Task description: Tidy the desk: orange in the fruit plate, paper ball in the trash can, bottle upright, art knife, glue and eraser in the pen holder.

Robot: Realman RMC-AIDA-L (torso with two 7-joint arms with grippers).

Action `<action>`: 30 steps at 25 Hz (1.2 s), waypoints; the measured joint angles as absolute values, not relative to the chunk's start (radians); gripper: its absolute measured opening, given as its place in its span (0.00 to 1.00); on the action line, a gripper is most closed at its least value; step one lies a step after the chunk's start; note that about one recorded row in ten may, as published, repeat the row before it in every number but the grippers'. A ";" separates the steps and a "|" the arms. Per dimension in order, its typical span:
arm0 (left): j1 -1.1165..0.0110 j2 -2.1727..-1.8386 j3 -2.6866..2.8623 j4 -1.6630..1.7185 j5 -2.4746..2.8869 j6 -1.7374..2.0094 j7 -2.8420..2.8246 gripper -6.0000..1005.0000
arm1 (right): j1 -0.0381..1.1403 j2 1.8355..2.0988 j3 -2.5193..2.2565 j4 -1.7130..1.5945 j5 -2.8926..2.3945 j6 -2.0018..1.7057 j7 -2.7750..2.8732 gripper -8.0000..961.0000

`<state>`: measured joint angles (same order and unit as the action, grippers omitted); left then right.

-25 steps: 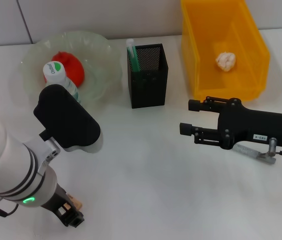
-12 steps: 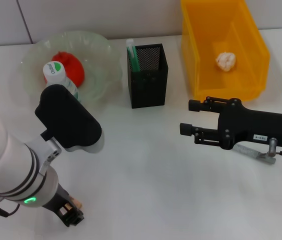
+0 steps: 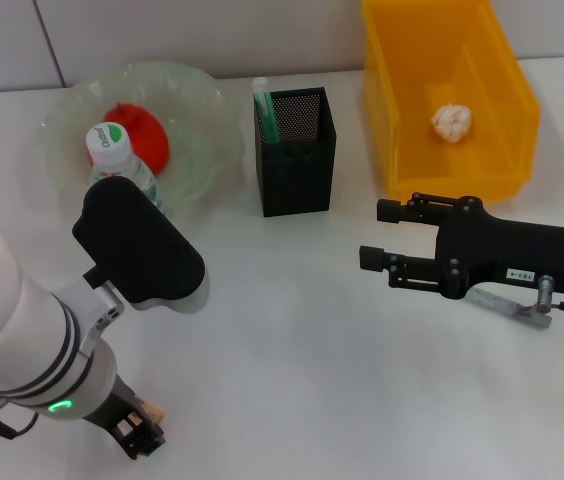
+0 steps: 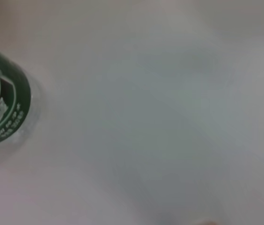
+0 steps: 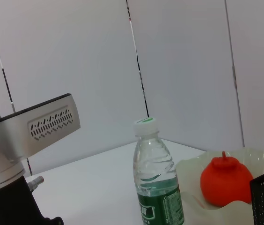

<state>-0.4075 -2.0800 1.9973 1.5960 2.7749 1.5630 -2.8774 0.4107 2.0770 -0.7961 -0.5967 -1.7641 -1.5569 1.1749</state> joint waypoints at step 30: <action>-0.393 -2.080 1.996 1.829 2.752 1.482 -2.872 0.44 | 0.393 2.079 -0.758 -0.595 -1.763 -1.555 1.166 0.72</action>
